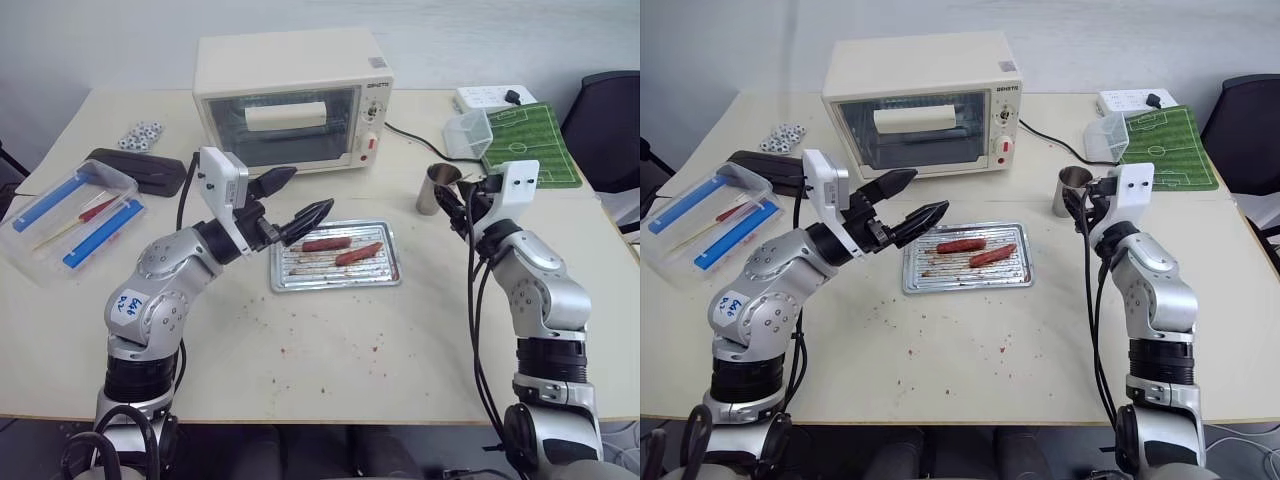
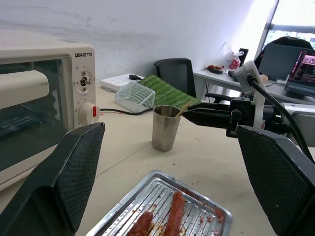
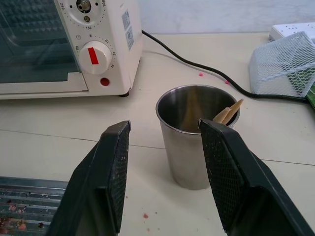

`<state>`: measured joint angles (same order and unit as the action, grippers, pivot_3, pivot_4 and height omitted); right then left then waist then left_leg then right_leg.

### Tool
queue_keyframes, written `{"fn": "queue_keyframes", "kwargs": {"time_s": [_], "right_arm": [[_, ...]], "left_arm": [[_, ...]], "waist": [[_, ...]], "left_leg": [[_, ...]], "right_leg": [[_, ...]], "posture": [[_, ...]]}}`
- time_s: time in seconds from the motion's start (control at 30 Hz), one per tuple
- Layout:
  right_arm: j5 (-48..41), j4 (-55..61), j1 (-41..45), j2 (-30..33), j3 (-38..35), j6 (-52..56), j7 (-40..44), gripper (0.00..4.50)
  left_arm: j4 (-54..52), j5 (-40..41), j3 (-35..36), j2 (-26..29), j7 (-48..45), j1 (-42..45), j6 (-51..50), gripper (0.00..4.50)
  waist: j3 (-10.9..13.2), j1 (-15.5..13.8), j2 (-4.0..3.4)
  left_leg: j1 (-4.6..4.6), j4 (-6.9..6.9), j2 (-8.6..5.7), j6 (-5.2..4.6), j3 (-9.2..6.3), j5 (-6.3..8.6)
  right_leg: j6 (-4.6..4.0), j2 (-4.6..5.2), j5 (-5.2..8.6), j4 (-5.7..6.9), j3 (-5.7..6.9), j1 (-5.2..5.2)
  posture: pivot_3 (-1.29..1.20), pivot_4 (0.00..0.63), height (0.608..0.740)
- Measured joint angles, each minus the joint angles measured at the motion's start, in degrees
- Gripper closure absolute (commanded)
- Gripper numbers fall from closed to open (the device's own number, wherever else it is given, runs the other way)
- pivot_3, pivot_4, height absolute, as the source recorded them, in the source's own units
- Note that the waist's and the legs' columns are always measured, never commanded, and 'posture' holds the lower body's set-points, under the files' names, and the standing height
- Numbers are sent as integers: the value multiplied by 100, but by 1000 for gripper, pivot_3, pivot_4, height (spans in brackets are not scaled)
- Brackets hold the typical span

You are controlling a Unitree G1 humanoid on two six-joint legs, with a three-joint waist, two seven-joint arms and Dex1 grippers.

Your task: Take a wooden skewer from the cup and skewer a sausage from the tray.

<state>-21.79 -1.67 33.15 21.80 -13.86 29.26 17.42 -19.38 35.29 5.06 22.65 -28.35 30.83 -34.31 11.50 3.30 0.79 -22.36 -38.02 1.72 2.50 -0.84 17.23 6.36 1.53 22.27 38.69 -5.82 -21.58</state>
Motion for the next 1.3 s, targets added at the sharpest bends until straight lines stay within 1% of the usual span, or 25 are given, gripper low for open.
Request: {"fn": "queue_keyframes", "kwargs": {"time_s": [0.37,0.77,0.97,1.3], "right_arm": [[43,-101,29,67,-16,-51,-68,2221],[108,-482,408,78,-10,-253,-59,2221],[150,-557,409,58,-2,-296,-54,2221],[135,-324,214,60,-21,-180,-78,2221]], "left_arm": [[24,0,-3,-3,-23,40,0,0],[34,-2,-2,0,-8,39,0,0],[31,-1,-1,9,17,38,0,0],[16,-1,27,36,46,25,0,0]], "waist": [[0,1,0],[0,1,0],[0,3,0],[0,3,0]], "left_leg": [[0,0,-1,0,1,0],[0,1,-1,0,1,0],[-1,1,0,0,1,0],[0,1,0,0,1,0]], "right_leg": [[0,1,0,-2,-1,0],[0,1,0,-4,0,0],[0,1,0,-4,0,0],[0,0,0,-3,0,0]], "posture": [[0,150,740],[0,150,740],[0,150,740],[0,150,740]]}}
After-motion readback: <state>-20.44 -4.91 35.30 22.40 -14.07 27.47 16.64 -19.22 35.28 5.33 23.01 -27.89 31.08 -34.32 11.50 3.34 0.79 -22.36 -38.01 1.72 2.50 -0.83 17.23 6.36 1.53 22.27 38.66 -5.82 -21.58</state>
